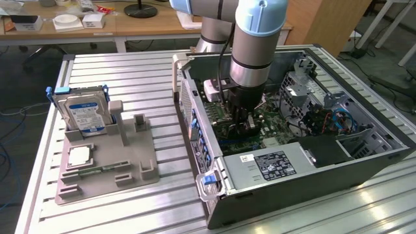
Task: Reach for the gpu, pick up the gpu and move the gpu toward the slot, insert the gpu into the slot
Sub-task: 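Insert the gpu into the slot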
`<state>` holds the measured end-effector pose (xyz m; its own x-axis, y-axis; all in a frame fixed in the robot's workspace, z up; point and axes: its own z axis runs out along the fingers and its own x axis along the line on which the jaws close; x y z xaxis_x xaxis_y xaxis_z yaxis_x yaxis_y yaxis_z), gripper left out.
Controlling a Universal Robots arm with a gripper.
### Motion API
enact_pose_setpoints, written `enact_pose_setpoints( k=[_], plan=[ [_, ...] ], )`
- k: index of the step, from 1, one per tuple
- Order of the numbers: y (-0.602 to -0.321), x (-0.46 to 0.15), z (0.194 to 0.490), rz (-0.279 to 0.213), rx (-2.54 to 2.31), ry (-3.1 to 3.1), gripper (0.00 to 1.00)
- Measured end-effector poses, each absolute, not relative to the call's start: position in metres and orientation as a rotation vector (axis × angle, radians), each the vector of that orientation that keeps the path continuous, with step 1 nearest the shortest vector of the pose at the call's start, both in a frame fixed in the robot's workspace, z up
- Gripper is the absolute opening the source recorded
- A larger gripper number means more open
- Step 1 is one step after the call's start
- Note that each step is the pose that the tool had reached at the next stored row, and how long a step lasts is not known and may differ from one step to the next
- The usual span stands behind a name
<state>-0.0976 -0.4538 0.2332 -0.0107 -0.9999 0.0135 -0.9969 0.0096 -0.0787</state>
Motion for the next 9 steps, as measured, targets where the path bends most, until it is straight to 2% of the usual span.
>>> enact_pose_setpoints(
  k=[9],
  plan=[
    [-0.4539,-0.1013,0.2331,-0.103,-2.177,2.197,0.27]
  ],
)
